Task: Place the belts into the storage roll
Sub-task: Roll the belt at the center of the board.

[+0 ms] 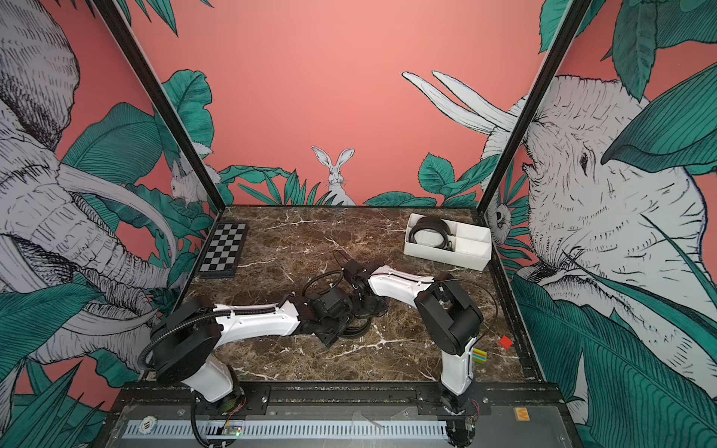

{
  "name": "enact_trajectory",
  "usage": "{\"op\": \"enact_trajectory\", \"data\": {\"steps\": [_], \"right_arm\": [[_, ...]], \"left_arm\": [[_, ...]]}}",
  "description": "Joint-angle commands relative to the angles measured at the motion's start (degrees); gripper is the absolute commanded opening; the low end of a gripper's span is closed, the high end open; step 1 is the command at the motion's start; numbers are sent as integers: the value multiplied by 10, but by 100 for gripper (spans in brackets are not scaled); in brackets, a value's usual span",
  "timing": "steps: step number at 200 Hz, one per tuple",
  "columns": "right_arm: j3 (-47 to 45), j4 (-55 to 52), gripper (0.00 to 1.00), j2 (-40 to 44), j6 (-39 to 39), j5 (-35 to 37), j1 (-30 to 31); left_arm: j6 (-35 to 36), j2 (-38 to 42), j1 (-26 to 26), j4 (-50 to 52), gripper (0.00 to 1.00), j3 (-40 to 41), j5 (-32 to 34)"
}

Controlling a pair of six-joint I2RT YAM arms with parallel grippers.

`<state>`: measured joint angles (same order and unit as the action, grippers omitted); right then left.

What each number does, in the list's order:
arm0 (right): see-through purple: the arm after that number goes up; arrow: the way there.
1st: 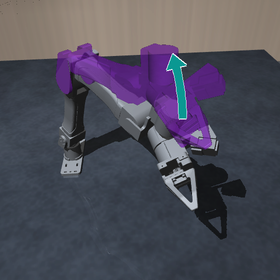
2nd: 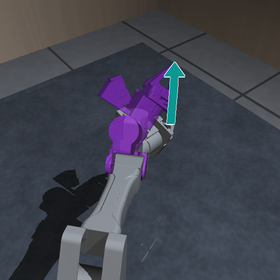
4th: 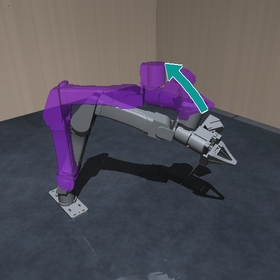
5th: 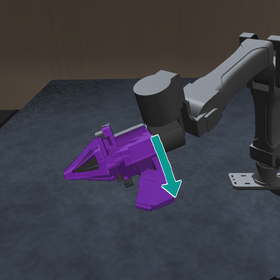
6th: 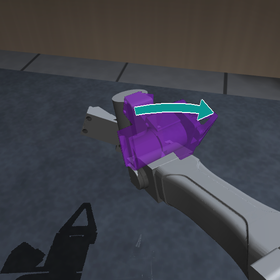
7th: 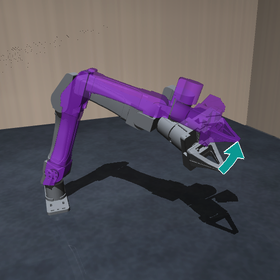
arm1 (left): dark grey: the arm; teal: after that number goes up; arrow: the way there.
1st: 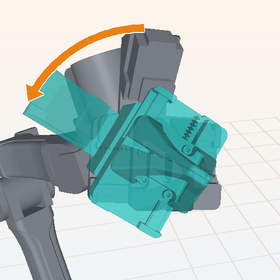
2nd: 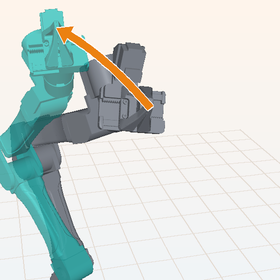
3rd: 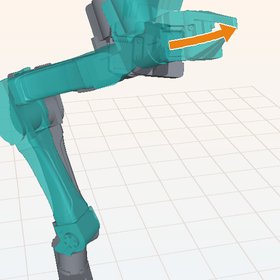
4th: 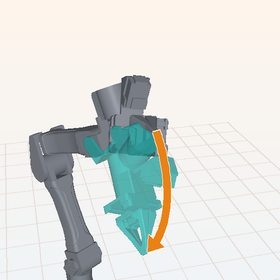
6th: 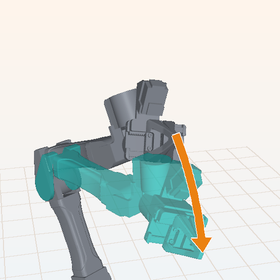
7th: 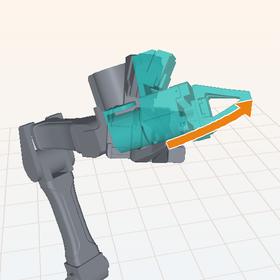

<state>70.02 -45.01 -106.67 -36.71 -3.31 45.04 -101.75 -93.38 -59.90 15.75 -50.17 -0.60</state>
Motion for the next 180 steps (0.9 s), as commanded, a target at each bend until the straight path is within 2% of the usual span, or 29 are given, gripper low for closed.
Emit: {"op": "enact_trajectory", "data": {"steps": [1,13,23,55,71,77,101,110,147,161,180], "right_arm": [[-30,-8,0,-16,-6,-41,14],[-35,-6,0,-12,-7,-46,15],[-39,-2,0,-8,-9,-52,15],[-60,13,0,13,-20,-78,15],[-70,20,0,28,-24,-95,15],[-70,18,0,35,-25,-98,14],[-74,-4,35,97,-22,-102,2],[-79,-10,43,126,-17,-110,-12],[-103,-12,55,219,5,-152,-119],[-91,1,56,205,16,-156,-150],[-37,17,59,140,25,-160,-157]], "left_arm": [[-2,-24,6,8,62,6,-4],[11,-31,9,15,53,10,-12],[27,-35,12,25,41,10,-20],[125,-42,29,118,11,-6,-23],[187,-44,41,155,0,-16,-15],[220,-49,47,169,0,-24,-13],[377,-67,70,235,0,-65,-12],[435,-73,77,266,0,-84,-9],[704,-73,83,333,0,-142,22],[787,-76,83,354,0,-150,24],[848,-84,83,374,0,-153,50]]}}
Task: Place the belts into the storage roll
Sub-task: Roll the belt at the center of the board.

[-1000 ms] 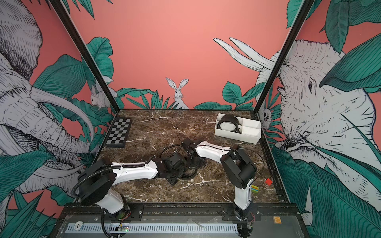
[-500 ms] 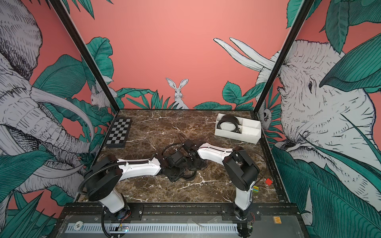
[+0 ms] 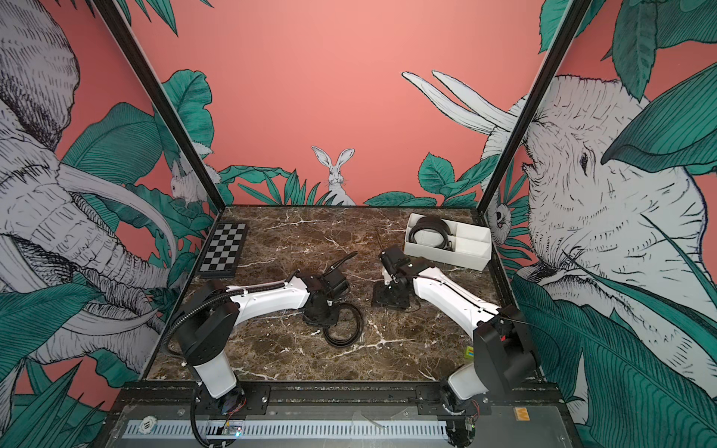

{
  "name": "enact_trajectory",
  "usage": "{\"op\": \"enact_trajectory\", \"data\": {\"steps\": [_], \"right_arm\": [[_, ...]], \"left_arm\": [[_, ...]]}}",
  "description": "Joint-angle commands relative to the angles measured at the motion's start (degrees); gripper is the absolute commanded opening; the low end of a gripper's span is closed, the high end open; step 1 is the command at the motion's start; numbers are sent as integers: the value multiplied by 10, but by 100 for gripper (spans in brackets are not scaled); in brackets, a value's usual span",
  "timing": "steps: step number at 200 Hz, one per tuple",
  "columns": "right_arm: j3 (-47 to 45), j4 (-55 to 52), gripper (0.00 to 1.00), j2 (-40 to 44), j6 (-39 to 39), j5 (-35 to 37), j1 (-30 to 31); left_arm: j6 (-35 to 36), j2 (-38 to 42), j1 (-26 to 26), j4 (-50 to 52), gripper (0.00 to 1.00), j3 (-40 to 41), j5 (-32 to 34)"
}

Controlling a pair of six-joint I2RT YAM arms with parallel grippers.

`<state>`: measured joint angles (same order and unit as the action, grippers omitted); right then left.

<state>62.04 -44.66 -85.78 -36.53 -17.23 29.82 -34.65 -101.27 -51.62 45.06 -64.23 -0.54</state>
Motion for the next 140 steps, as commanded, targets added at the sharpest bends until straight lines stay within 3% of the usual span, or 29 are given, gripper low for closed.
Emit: {"op": "enact_trajectory", "data": {"steps": [1,40,61,94,140], "right_arm": [[45,14,59,-74,23,-21,-5],[120,150,60,-188,-65,-67,9],[127,198,61,-226,-117,-80,12],[49,351,64,-240,-222,-146,15],[-39,388,66,-188,-264,-132,27]], "left_arm": [[179,-6,1,82,0,-12,50],[236,-14,1,66,0,-10,36],[234,7,4,37,0,15,41],[238,20,4,4,0,43,43],[229,22,4,-3,0,40,75]]}}
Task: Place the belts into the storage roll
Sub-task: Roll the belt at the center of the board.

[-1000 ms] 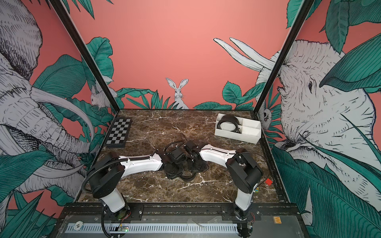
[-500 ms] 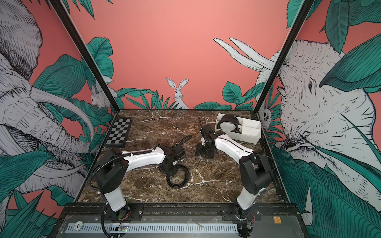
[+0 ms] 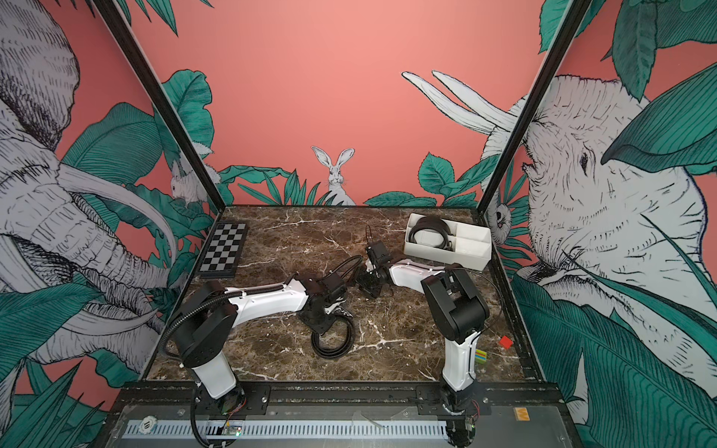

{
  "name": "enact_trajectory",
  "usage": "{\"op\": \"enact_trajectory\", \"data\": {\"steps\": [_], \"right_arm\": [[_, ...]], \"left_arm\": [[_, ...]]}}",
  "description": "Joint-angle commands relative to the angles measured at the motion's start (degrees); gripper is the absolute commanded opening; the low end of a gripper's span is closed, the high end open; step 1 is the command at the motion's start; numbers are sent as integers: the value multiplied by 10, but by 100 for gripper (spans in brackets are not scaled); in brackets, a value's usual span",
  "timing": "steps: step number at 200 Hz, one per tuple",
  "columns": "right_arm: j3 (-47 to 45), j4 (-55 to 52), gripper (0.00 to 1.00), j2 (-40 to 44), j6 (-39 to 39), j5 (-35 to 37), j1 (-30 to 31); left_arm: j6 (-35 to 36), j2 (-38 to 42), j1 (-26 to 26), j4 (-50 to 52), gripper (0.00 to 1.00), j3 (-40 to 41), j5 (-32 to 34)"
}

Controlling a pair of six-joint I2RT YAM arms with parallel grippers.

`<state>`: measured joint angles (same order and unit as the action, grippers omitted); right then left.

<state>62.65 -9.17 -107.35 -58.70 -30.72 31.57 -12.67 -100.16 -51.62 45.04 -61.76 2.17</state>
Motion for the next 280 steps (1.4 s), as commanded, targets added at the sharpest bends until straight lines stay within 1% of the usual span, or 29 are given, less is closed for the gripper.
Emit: {"op": "enact_trajectory", "data": {"steps": [1,14,23,30,43,56,65,97,107,114,122,129,147,167,182,192,207,229,244,246,260,280], "right_arm": [[-47,33,66,28,-41,3,10],[-56,31,66,38,-23,10,20],[-65,38,63,37,-20,13,25],[-77,55,59,34,-30,8,31],[-105,98,48,26,-60,-3,37],[-134,150,40,26,-88,-8,43],[-147,167,35,28,-96,-9,46],[-176,164,30,56,-96,-11,55],[-189,154,31,73,-85,-2,54],[-190,138,35,81,-73,5,52],[-189,121,45,88,-56,13,47],[-188,115,51,89,-49,17,42],[-187,130,58,81,-44,25,29],[-173,157,59,48,-49,2,21],[-183,190,54,37,-66,-9,22],[-192,195,50,49,-60,-7,26],[-193,127,49,86,-3,17,34],[-198,59,48,133,73,52,37],[-191,-7,50,152,130,98,38],[-192,-12,50,167,136,103,38],[-200,-14,51,195,178,121,37],[-200,-16,52,213,245,136,41]], "left_arm": [[9,11,4,-3,0,15,48],[12,12,4,-12,0,18,50],[16,7,4,-13,0,16,53],[21,3,4,-13,0,14,53],[24,-3,4,-12,0,11,61],[31,-4,4,-15,0,10,66],[38,-5,4,-17,0,9,70],[78,-15,4,-24,2,-10,87],[97,-26,4,-20,2,-25,93],[109,-37,4,-17,2,-37,99],[124,-47,4,-16,2,-48,100],[135,-52,4,-19,1,-53,98],[164,-54,4,-37,1,-58,95],[184,-53,5,-54,1,-59,103],[185,-57,10,-63,2,-64,102],[188,-66,11,-57,2,-74,106],[195,-78,12,-49,2,-83,115],[207,-92,14,-52,1,-89,111],[215,-100,16,-52,0,-94,111],[215,-101,16,-53,0,-94,111],[222,-104,18,-53,0,-97,107],[236,-105,21,-57,0,-101,104]]}}
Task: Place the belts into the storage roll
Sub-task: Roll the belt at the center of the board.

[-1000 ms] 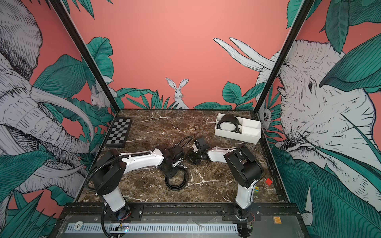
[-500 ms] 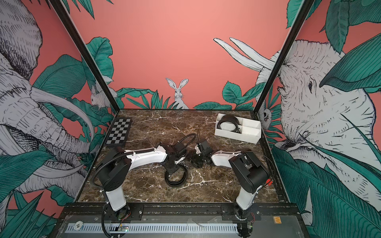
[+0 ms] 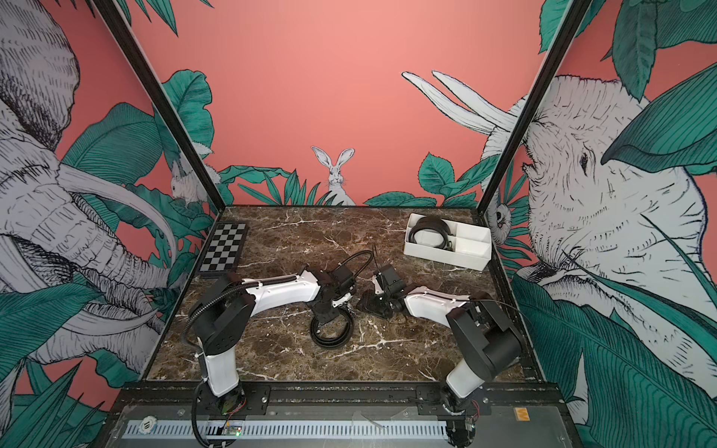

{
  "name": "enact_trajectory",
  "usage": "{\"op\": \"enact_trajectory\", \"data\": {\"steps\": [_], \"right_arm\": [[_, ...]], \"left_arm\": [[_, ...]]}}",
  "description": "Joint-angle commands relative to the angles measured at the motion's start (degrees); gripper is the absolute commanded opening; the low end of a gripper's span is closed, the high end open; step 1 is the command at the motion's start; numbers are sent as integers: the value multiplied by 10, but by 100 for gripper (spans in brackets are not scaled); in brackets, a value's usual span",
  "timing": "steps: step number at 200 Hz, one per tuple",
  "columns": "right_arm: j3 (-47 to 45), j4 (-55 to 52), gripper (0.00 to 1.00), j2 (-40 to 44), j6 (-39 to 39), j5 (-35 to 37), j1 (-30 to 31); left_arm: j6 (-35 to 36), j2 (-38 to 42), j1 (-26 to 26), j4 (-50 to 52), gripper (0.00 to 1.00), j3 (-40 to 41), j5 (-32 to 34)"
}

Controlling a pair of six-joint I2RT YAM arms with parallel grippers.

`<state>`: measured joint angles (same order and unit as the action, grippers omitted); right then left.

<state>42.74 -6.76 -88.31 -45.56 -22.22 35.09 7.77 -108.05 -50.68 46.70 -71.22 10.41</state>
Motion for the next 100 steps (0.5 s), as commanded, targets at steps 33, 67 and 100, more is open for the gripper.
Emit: {"op": "enact_trajectory", "data": {"steps": [33,67,100], "right_arm": [[-3,11,59,30,188,55,29],[23,39,59,1,196,56,61],[10,79,54,-7,160,100,65]], "left_arm": [[44,-32,20,-65,0,-27,16],[46,-32,20,-65,0,-32,5],[49,-33,20,-66,0,-26,5]]}}
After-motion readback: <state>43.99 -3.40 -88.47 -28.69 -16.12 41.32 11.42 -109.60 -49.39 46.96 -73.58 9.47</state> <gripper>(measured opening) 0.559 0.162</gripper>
